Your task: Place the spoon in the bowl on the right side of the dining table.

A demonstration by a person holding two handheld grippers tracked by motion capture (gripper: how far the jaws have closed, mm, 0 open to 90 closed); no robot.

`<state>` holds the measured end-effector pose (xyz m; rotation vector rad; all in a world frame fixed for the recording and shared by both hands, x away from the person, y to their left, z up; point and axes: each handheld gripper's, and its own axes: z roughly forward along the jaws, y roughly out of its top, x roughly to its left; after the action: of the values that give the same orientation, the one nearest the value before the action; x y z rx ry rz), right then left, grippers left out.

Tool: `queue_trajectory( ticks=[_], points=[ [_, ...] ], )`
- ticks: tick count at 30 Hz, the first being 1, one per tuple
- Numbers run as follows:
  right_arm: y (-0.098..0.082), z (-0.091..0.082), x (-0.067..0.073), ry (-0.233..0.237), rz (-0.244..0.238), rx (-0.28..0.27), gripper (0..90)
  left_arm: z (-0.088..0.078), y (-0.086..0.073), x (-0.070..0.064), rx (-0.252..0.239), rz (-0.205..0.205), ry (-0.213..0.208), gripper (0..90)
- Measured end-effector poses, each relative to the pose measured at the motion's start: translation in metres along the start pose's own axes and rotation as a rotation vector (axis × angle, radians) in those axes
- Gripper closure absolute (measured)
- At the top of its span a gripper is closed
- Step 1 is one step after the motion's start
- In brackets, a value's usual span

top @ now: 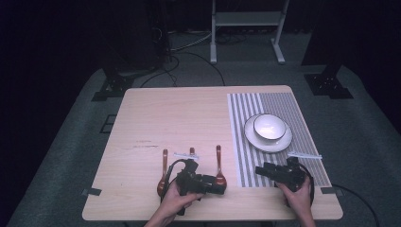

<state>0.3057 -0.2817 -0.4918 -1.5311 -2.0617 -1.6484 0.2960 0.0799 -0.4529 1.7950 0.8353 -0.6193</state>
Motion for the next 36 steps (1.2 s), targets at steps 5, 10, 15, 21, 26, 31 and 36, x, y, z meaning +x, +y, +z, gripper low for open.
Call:
queue_trajectory(
  ticks=[5, 10, 15, 21, 26, 31, 36],
  points=[
    [0.0, 0.0, 0.0, -0.001, -0.004, -0.002, 28.1, 0.005, -0.001, -0.001, 0.006, -0.008, -0.012, 0.8],
    [0.0, 0.0, 0.0, 0.0, -0.003, -0.001, 28.1, 0.008, -0.002, -0.001, 0.015, -0.017, -0.017, 0.8],
    [0.0, 0.001, 0.0, 0.001, 0.001, 0.001, 28.1, 0.012, -0.003, 0.001, 0.017, -0.042, -0.025, 0.8],
    [0.0, 0.002, 0.0, 0.0, -0.002, 0.002, 28.1, 0.015, -0.004, 0.001, 0.025, -0.045, -0.031, 0.8],
    [0.0, 0.002, 0.0, 0.002, 0.004, 0.004, 28.1, 0.019, -0.005, 0.003, 0.036, -0.053, -0.028, 0.8],
    [0.0, 0.003, 0.0, 0.003, 0.004, 0.004, 28.1, 0.023, -0.007, 0.003, 0.052, -0.059, -0.027, 0.8],
    [0.0, 0.003, -0.001, 0.005, 0.002, 0.004, 28.1, 0.027, -0.008, 0.005, 0.07, -0.065, -0.011, 0.8]
  ],
)
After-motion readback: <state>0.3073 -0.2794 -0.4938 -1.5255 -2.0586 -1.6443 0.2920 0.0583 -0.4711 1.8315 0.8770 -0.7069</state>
